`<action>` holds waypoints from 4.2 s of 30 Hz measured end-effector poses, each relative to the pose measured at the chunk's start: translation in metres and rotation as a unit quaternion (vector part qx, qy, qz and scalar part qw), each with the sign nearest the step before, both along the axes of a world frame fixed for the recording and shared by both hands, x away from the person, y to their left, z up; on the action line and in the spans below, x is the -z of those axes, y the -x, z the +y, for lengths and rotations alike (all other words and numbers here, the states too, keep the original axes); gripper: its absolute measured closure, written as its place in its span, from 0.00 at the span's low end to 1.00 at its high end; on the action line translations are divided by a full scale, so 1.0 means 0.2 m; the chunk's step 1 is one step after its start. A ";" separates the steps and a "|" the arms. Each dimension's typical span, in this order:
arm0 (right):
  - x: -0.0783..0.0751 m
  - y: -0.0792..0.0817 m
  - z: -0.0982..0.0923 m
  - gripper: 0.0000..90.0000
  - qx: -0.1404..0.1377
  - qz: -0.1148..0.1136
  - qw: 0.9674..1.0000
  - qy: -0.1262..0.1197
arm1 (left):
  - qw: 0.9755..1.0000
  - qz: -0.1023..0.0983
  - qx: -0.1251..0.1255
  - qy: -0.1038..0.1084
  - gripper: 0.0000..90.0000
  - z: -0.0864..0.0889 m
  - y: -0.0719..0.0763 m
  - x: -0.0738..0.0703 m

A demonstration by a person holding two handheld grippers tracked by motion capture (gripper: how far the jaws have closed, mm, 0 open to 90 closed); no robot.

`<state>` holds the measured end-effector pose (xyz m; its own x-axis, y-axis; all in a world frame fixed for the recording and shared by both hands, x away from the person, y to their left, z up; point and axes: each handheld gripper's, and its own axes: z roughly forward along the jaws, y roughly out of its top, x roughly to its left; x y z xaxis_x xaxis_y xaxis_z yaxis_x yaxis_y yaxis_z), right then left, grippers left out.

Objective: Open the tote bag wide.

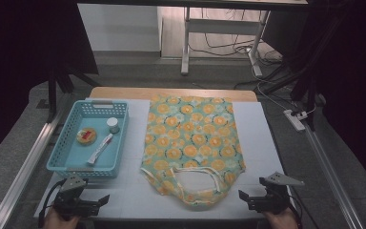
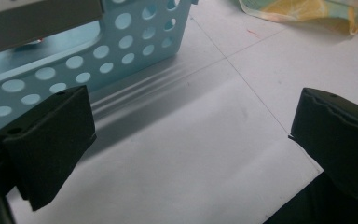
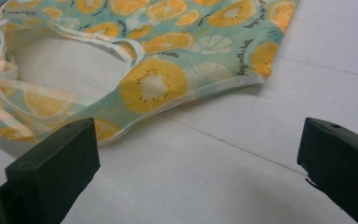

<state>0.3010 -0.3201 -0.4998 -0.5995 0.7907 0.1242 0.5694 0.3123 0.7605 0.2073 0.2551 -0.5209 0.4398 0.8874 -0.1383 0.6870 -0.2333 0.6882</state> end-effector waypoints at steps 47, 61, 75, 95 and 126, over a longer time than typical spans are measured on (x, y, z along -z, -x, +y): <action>-0.04 0.02 0.11 0.00 -0.072 -0.036 0.996 0.028 | 1.000 -0.006 0.013 0.009 0.00 0.01 0.01 0.00; -0.06 0.03 0.29 0.00 -0.128 -0.027 0.990 0.047 | 1.000 -0.007 0.012 0.015 0.00 0.01 0.01 0.00; -0.06 0.04 0.45 0.00 -0.188 -0.010 0.981 0.046 | 1.000 -0.008 0.014 0.016 0.00 0.01 0.01 0.00; -0.07 0.09 0.72 0.00 -0.258 0.000 0.965 0.042 | 1.000 -0.008 0.017 0.010 0.00 0.01 0.01 0.00; 0.07 0.07 0.83 0.70 -0.322 0.042 0.937 0.131 | 1.000 -0.010 0.021 0.011 0.00 0.01 0.01 0.00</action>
